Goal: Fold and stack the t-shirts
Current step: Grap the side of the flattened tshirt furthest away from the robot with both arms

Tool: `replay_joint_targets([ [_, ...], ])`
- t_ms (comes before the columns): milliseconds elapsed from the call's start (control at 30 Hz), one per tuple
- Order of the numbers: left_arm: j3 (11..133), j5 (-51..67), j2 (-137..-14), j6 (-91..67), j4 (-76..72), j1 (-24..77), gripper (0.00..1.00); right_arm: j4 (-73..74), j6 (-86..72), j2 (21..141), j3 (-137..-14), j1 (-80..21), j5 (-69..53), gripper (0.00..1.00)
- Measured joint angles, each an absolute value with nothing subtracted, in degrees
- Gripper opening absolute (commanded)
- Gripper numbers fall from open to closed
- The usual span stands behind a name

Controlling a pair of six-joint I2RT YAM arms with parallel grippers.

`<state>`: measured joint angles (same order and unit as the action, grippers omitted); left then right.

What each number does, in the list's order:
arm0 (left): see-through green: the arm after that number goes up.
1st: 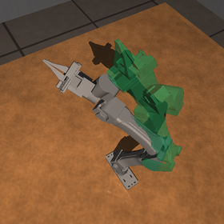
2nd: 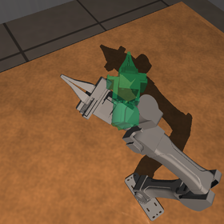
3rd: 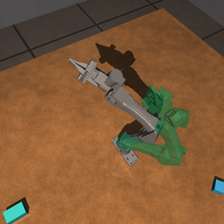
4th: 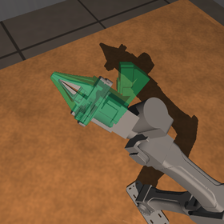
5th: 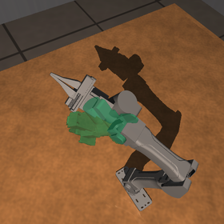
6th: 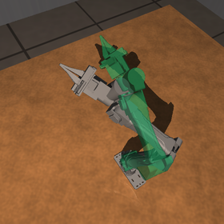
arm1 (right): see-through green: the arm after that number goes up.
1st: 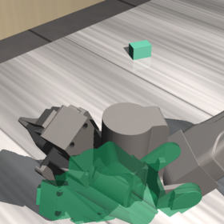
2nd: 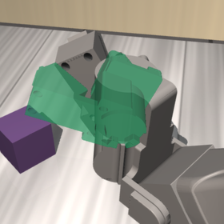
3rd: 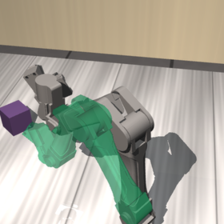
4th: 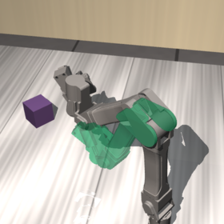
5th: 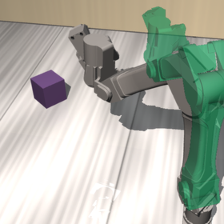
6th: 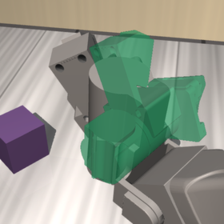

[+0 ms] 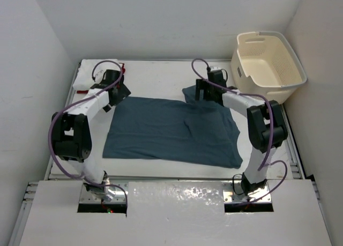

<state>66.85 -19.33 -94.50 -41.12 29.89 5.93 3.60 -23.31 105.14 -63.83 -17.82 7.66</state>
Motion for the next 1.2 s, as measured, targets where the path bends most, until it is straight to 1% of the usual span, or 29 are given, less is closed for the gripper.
replay_joint_targets([
  [200,73.3,-19.4,-100.6,-39.1,29.1,5.9,1.00,5.3,-18.5,113.8,-79.8,-15.7,9.6,0.99],
  [333,77.1,-19.4,-106.3,-37.4,28.7,5.9,0.99,7.1,-16.6,122.5,-90.3,-14.0,10.5,0.99],
  [467,81.6,-21.0,-112.6,-36.2,27.8,5.9,0.89,10.2,-15.3,129.0,-97.4,-12.8,10.7,0.99],
  [567,84.9,-23.2,-116.4,-35.2,27.0,5.9,0.88,12.1,-14.4,132.6,-102.1,-12.2,10.7,0.99],
  [600,86.8,-24.0,-117.9,-34.8,27.1,5.9,0.84,12.7,-14.1,133.8,-103.6,-12.0,10.6,0.99],
  [667,91.1,-25.2,-120.9,-34.1,27.7,5.9,0.81,13.5,-13.6,135.4,-106.0,-11.8,10.5,0.99],
  [733,94.6,-25.6,-123.3,-33.4,27.6,5.9,0.74,14.3,-13.4,136.7,-108.0,-11.7,10.5,0.99],
  [767,95.6,-25.7,-124.1,-33.2,27.6,5.9,0.72,14.5,-13.3,137.4,-108.9,-11.7,10.5,0.99],
  [833,96.2,-25.8,-125.0,-32.9,27.9,5.9,0.66,15.0,-13.2,138.6,-110.9,-11.4,10.5,0.99],
  [967,94.0,-26.1,-125.1,-32.6,28.5,5.9,0.66,15.3,-13.2,141.3,-114.3,-11.2,10.5,0.99],
  [1067,91.8,-26.7,-125.1,-32.7,29.1,5.9,0.63,15.7,-13.2,142.6,-115.4,-11.0,10.5,0.99],
  [1100,91.5,-26.9,-125.1,-32.9,29.1,5.9,0.59,15.7,-13.2,143.0,-115.8,-10.9,10.5,0.99],
  [1167,91.5,-27.1,-125.1,-33.1,29.0,5.9,0.47,15.9,-13.3,144.0,-116.7,-10.7,10.5,0.99],
  [1200,91.5,-27.1,-125.1,-33.1,29.1,5.9,0.36,16.1,-13.5,144.5,-117.3,-10.6,10.4,0.99],
])
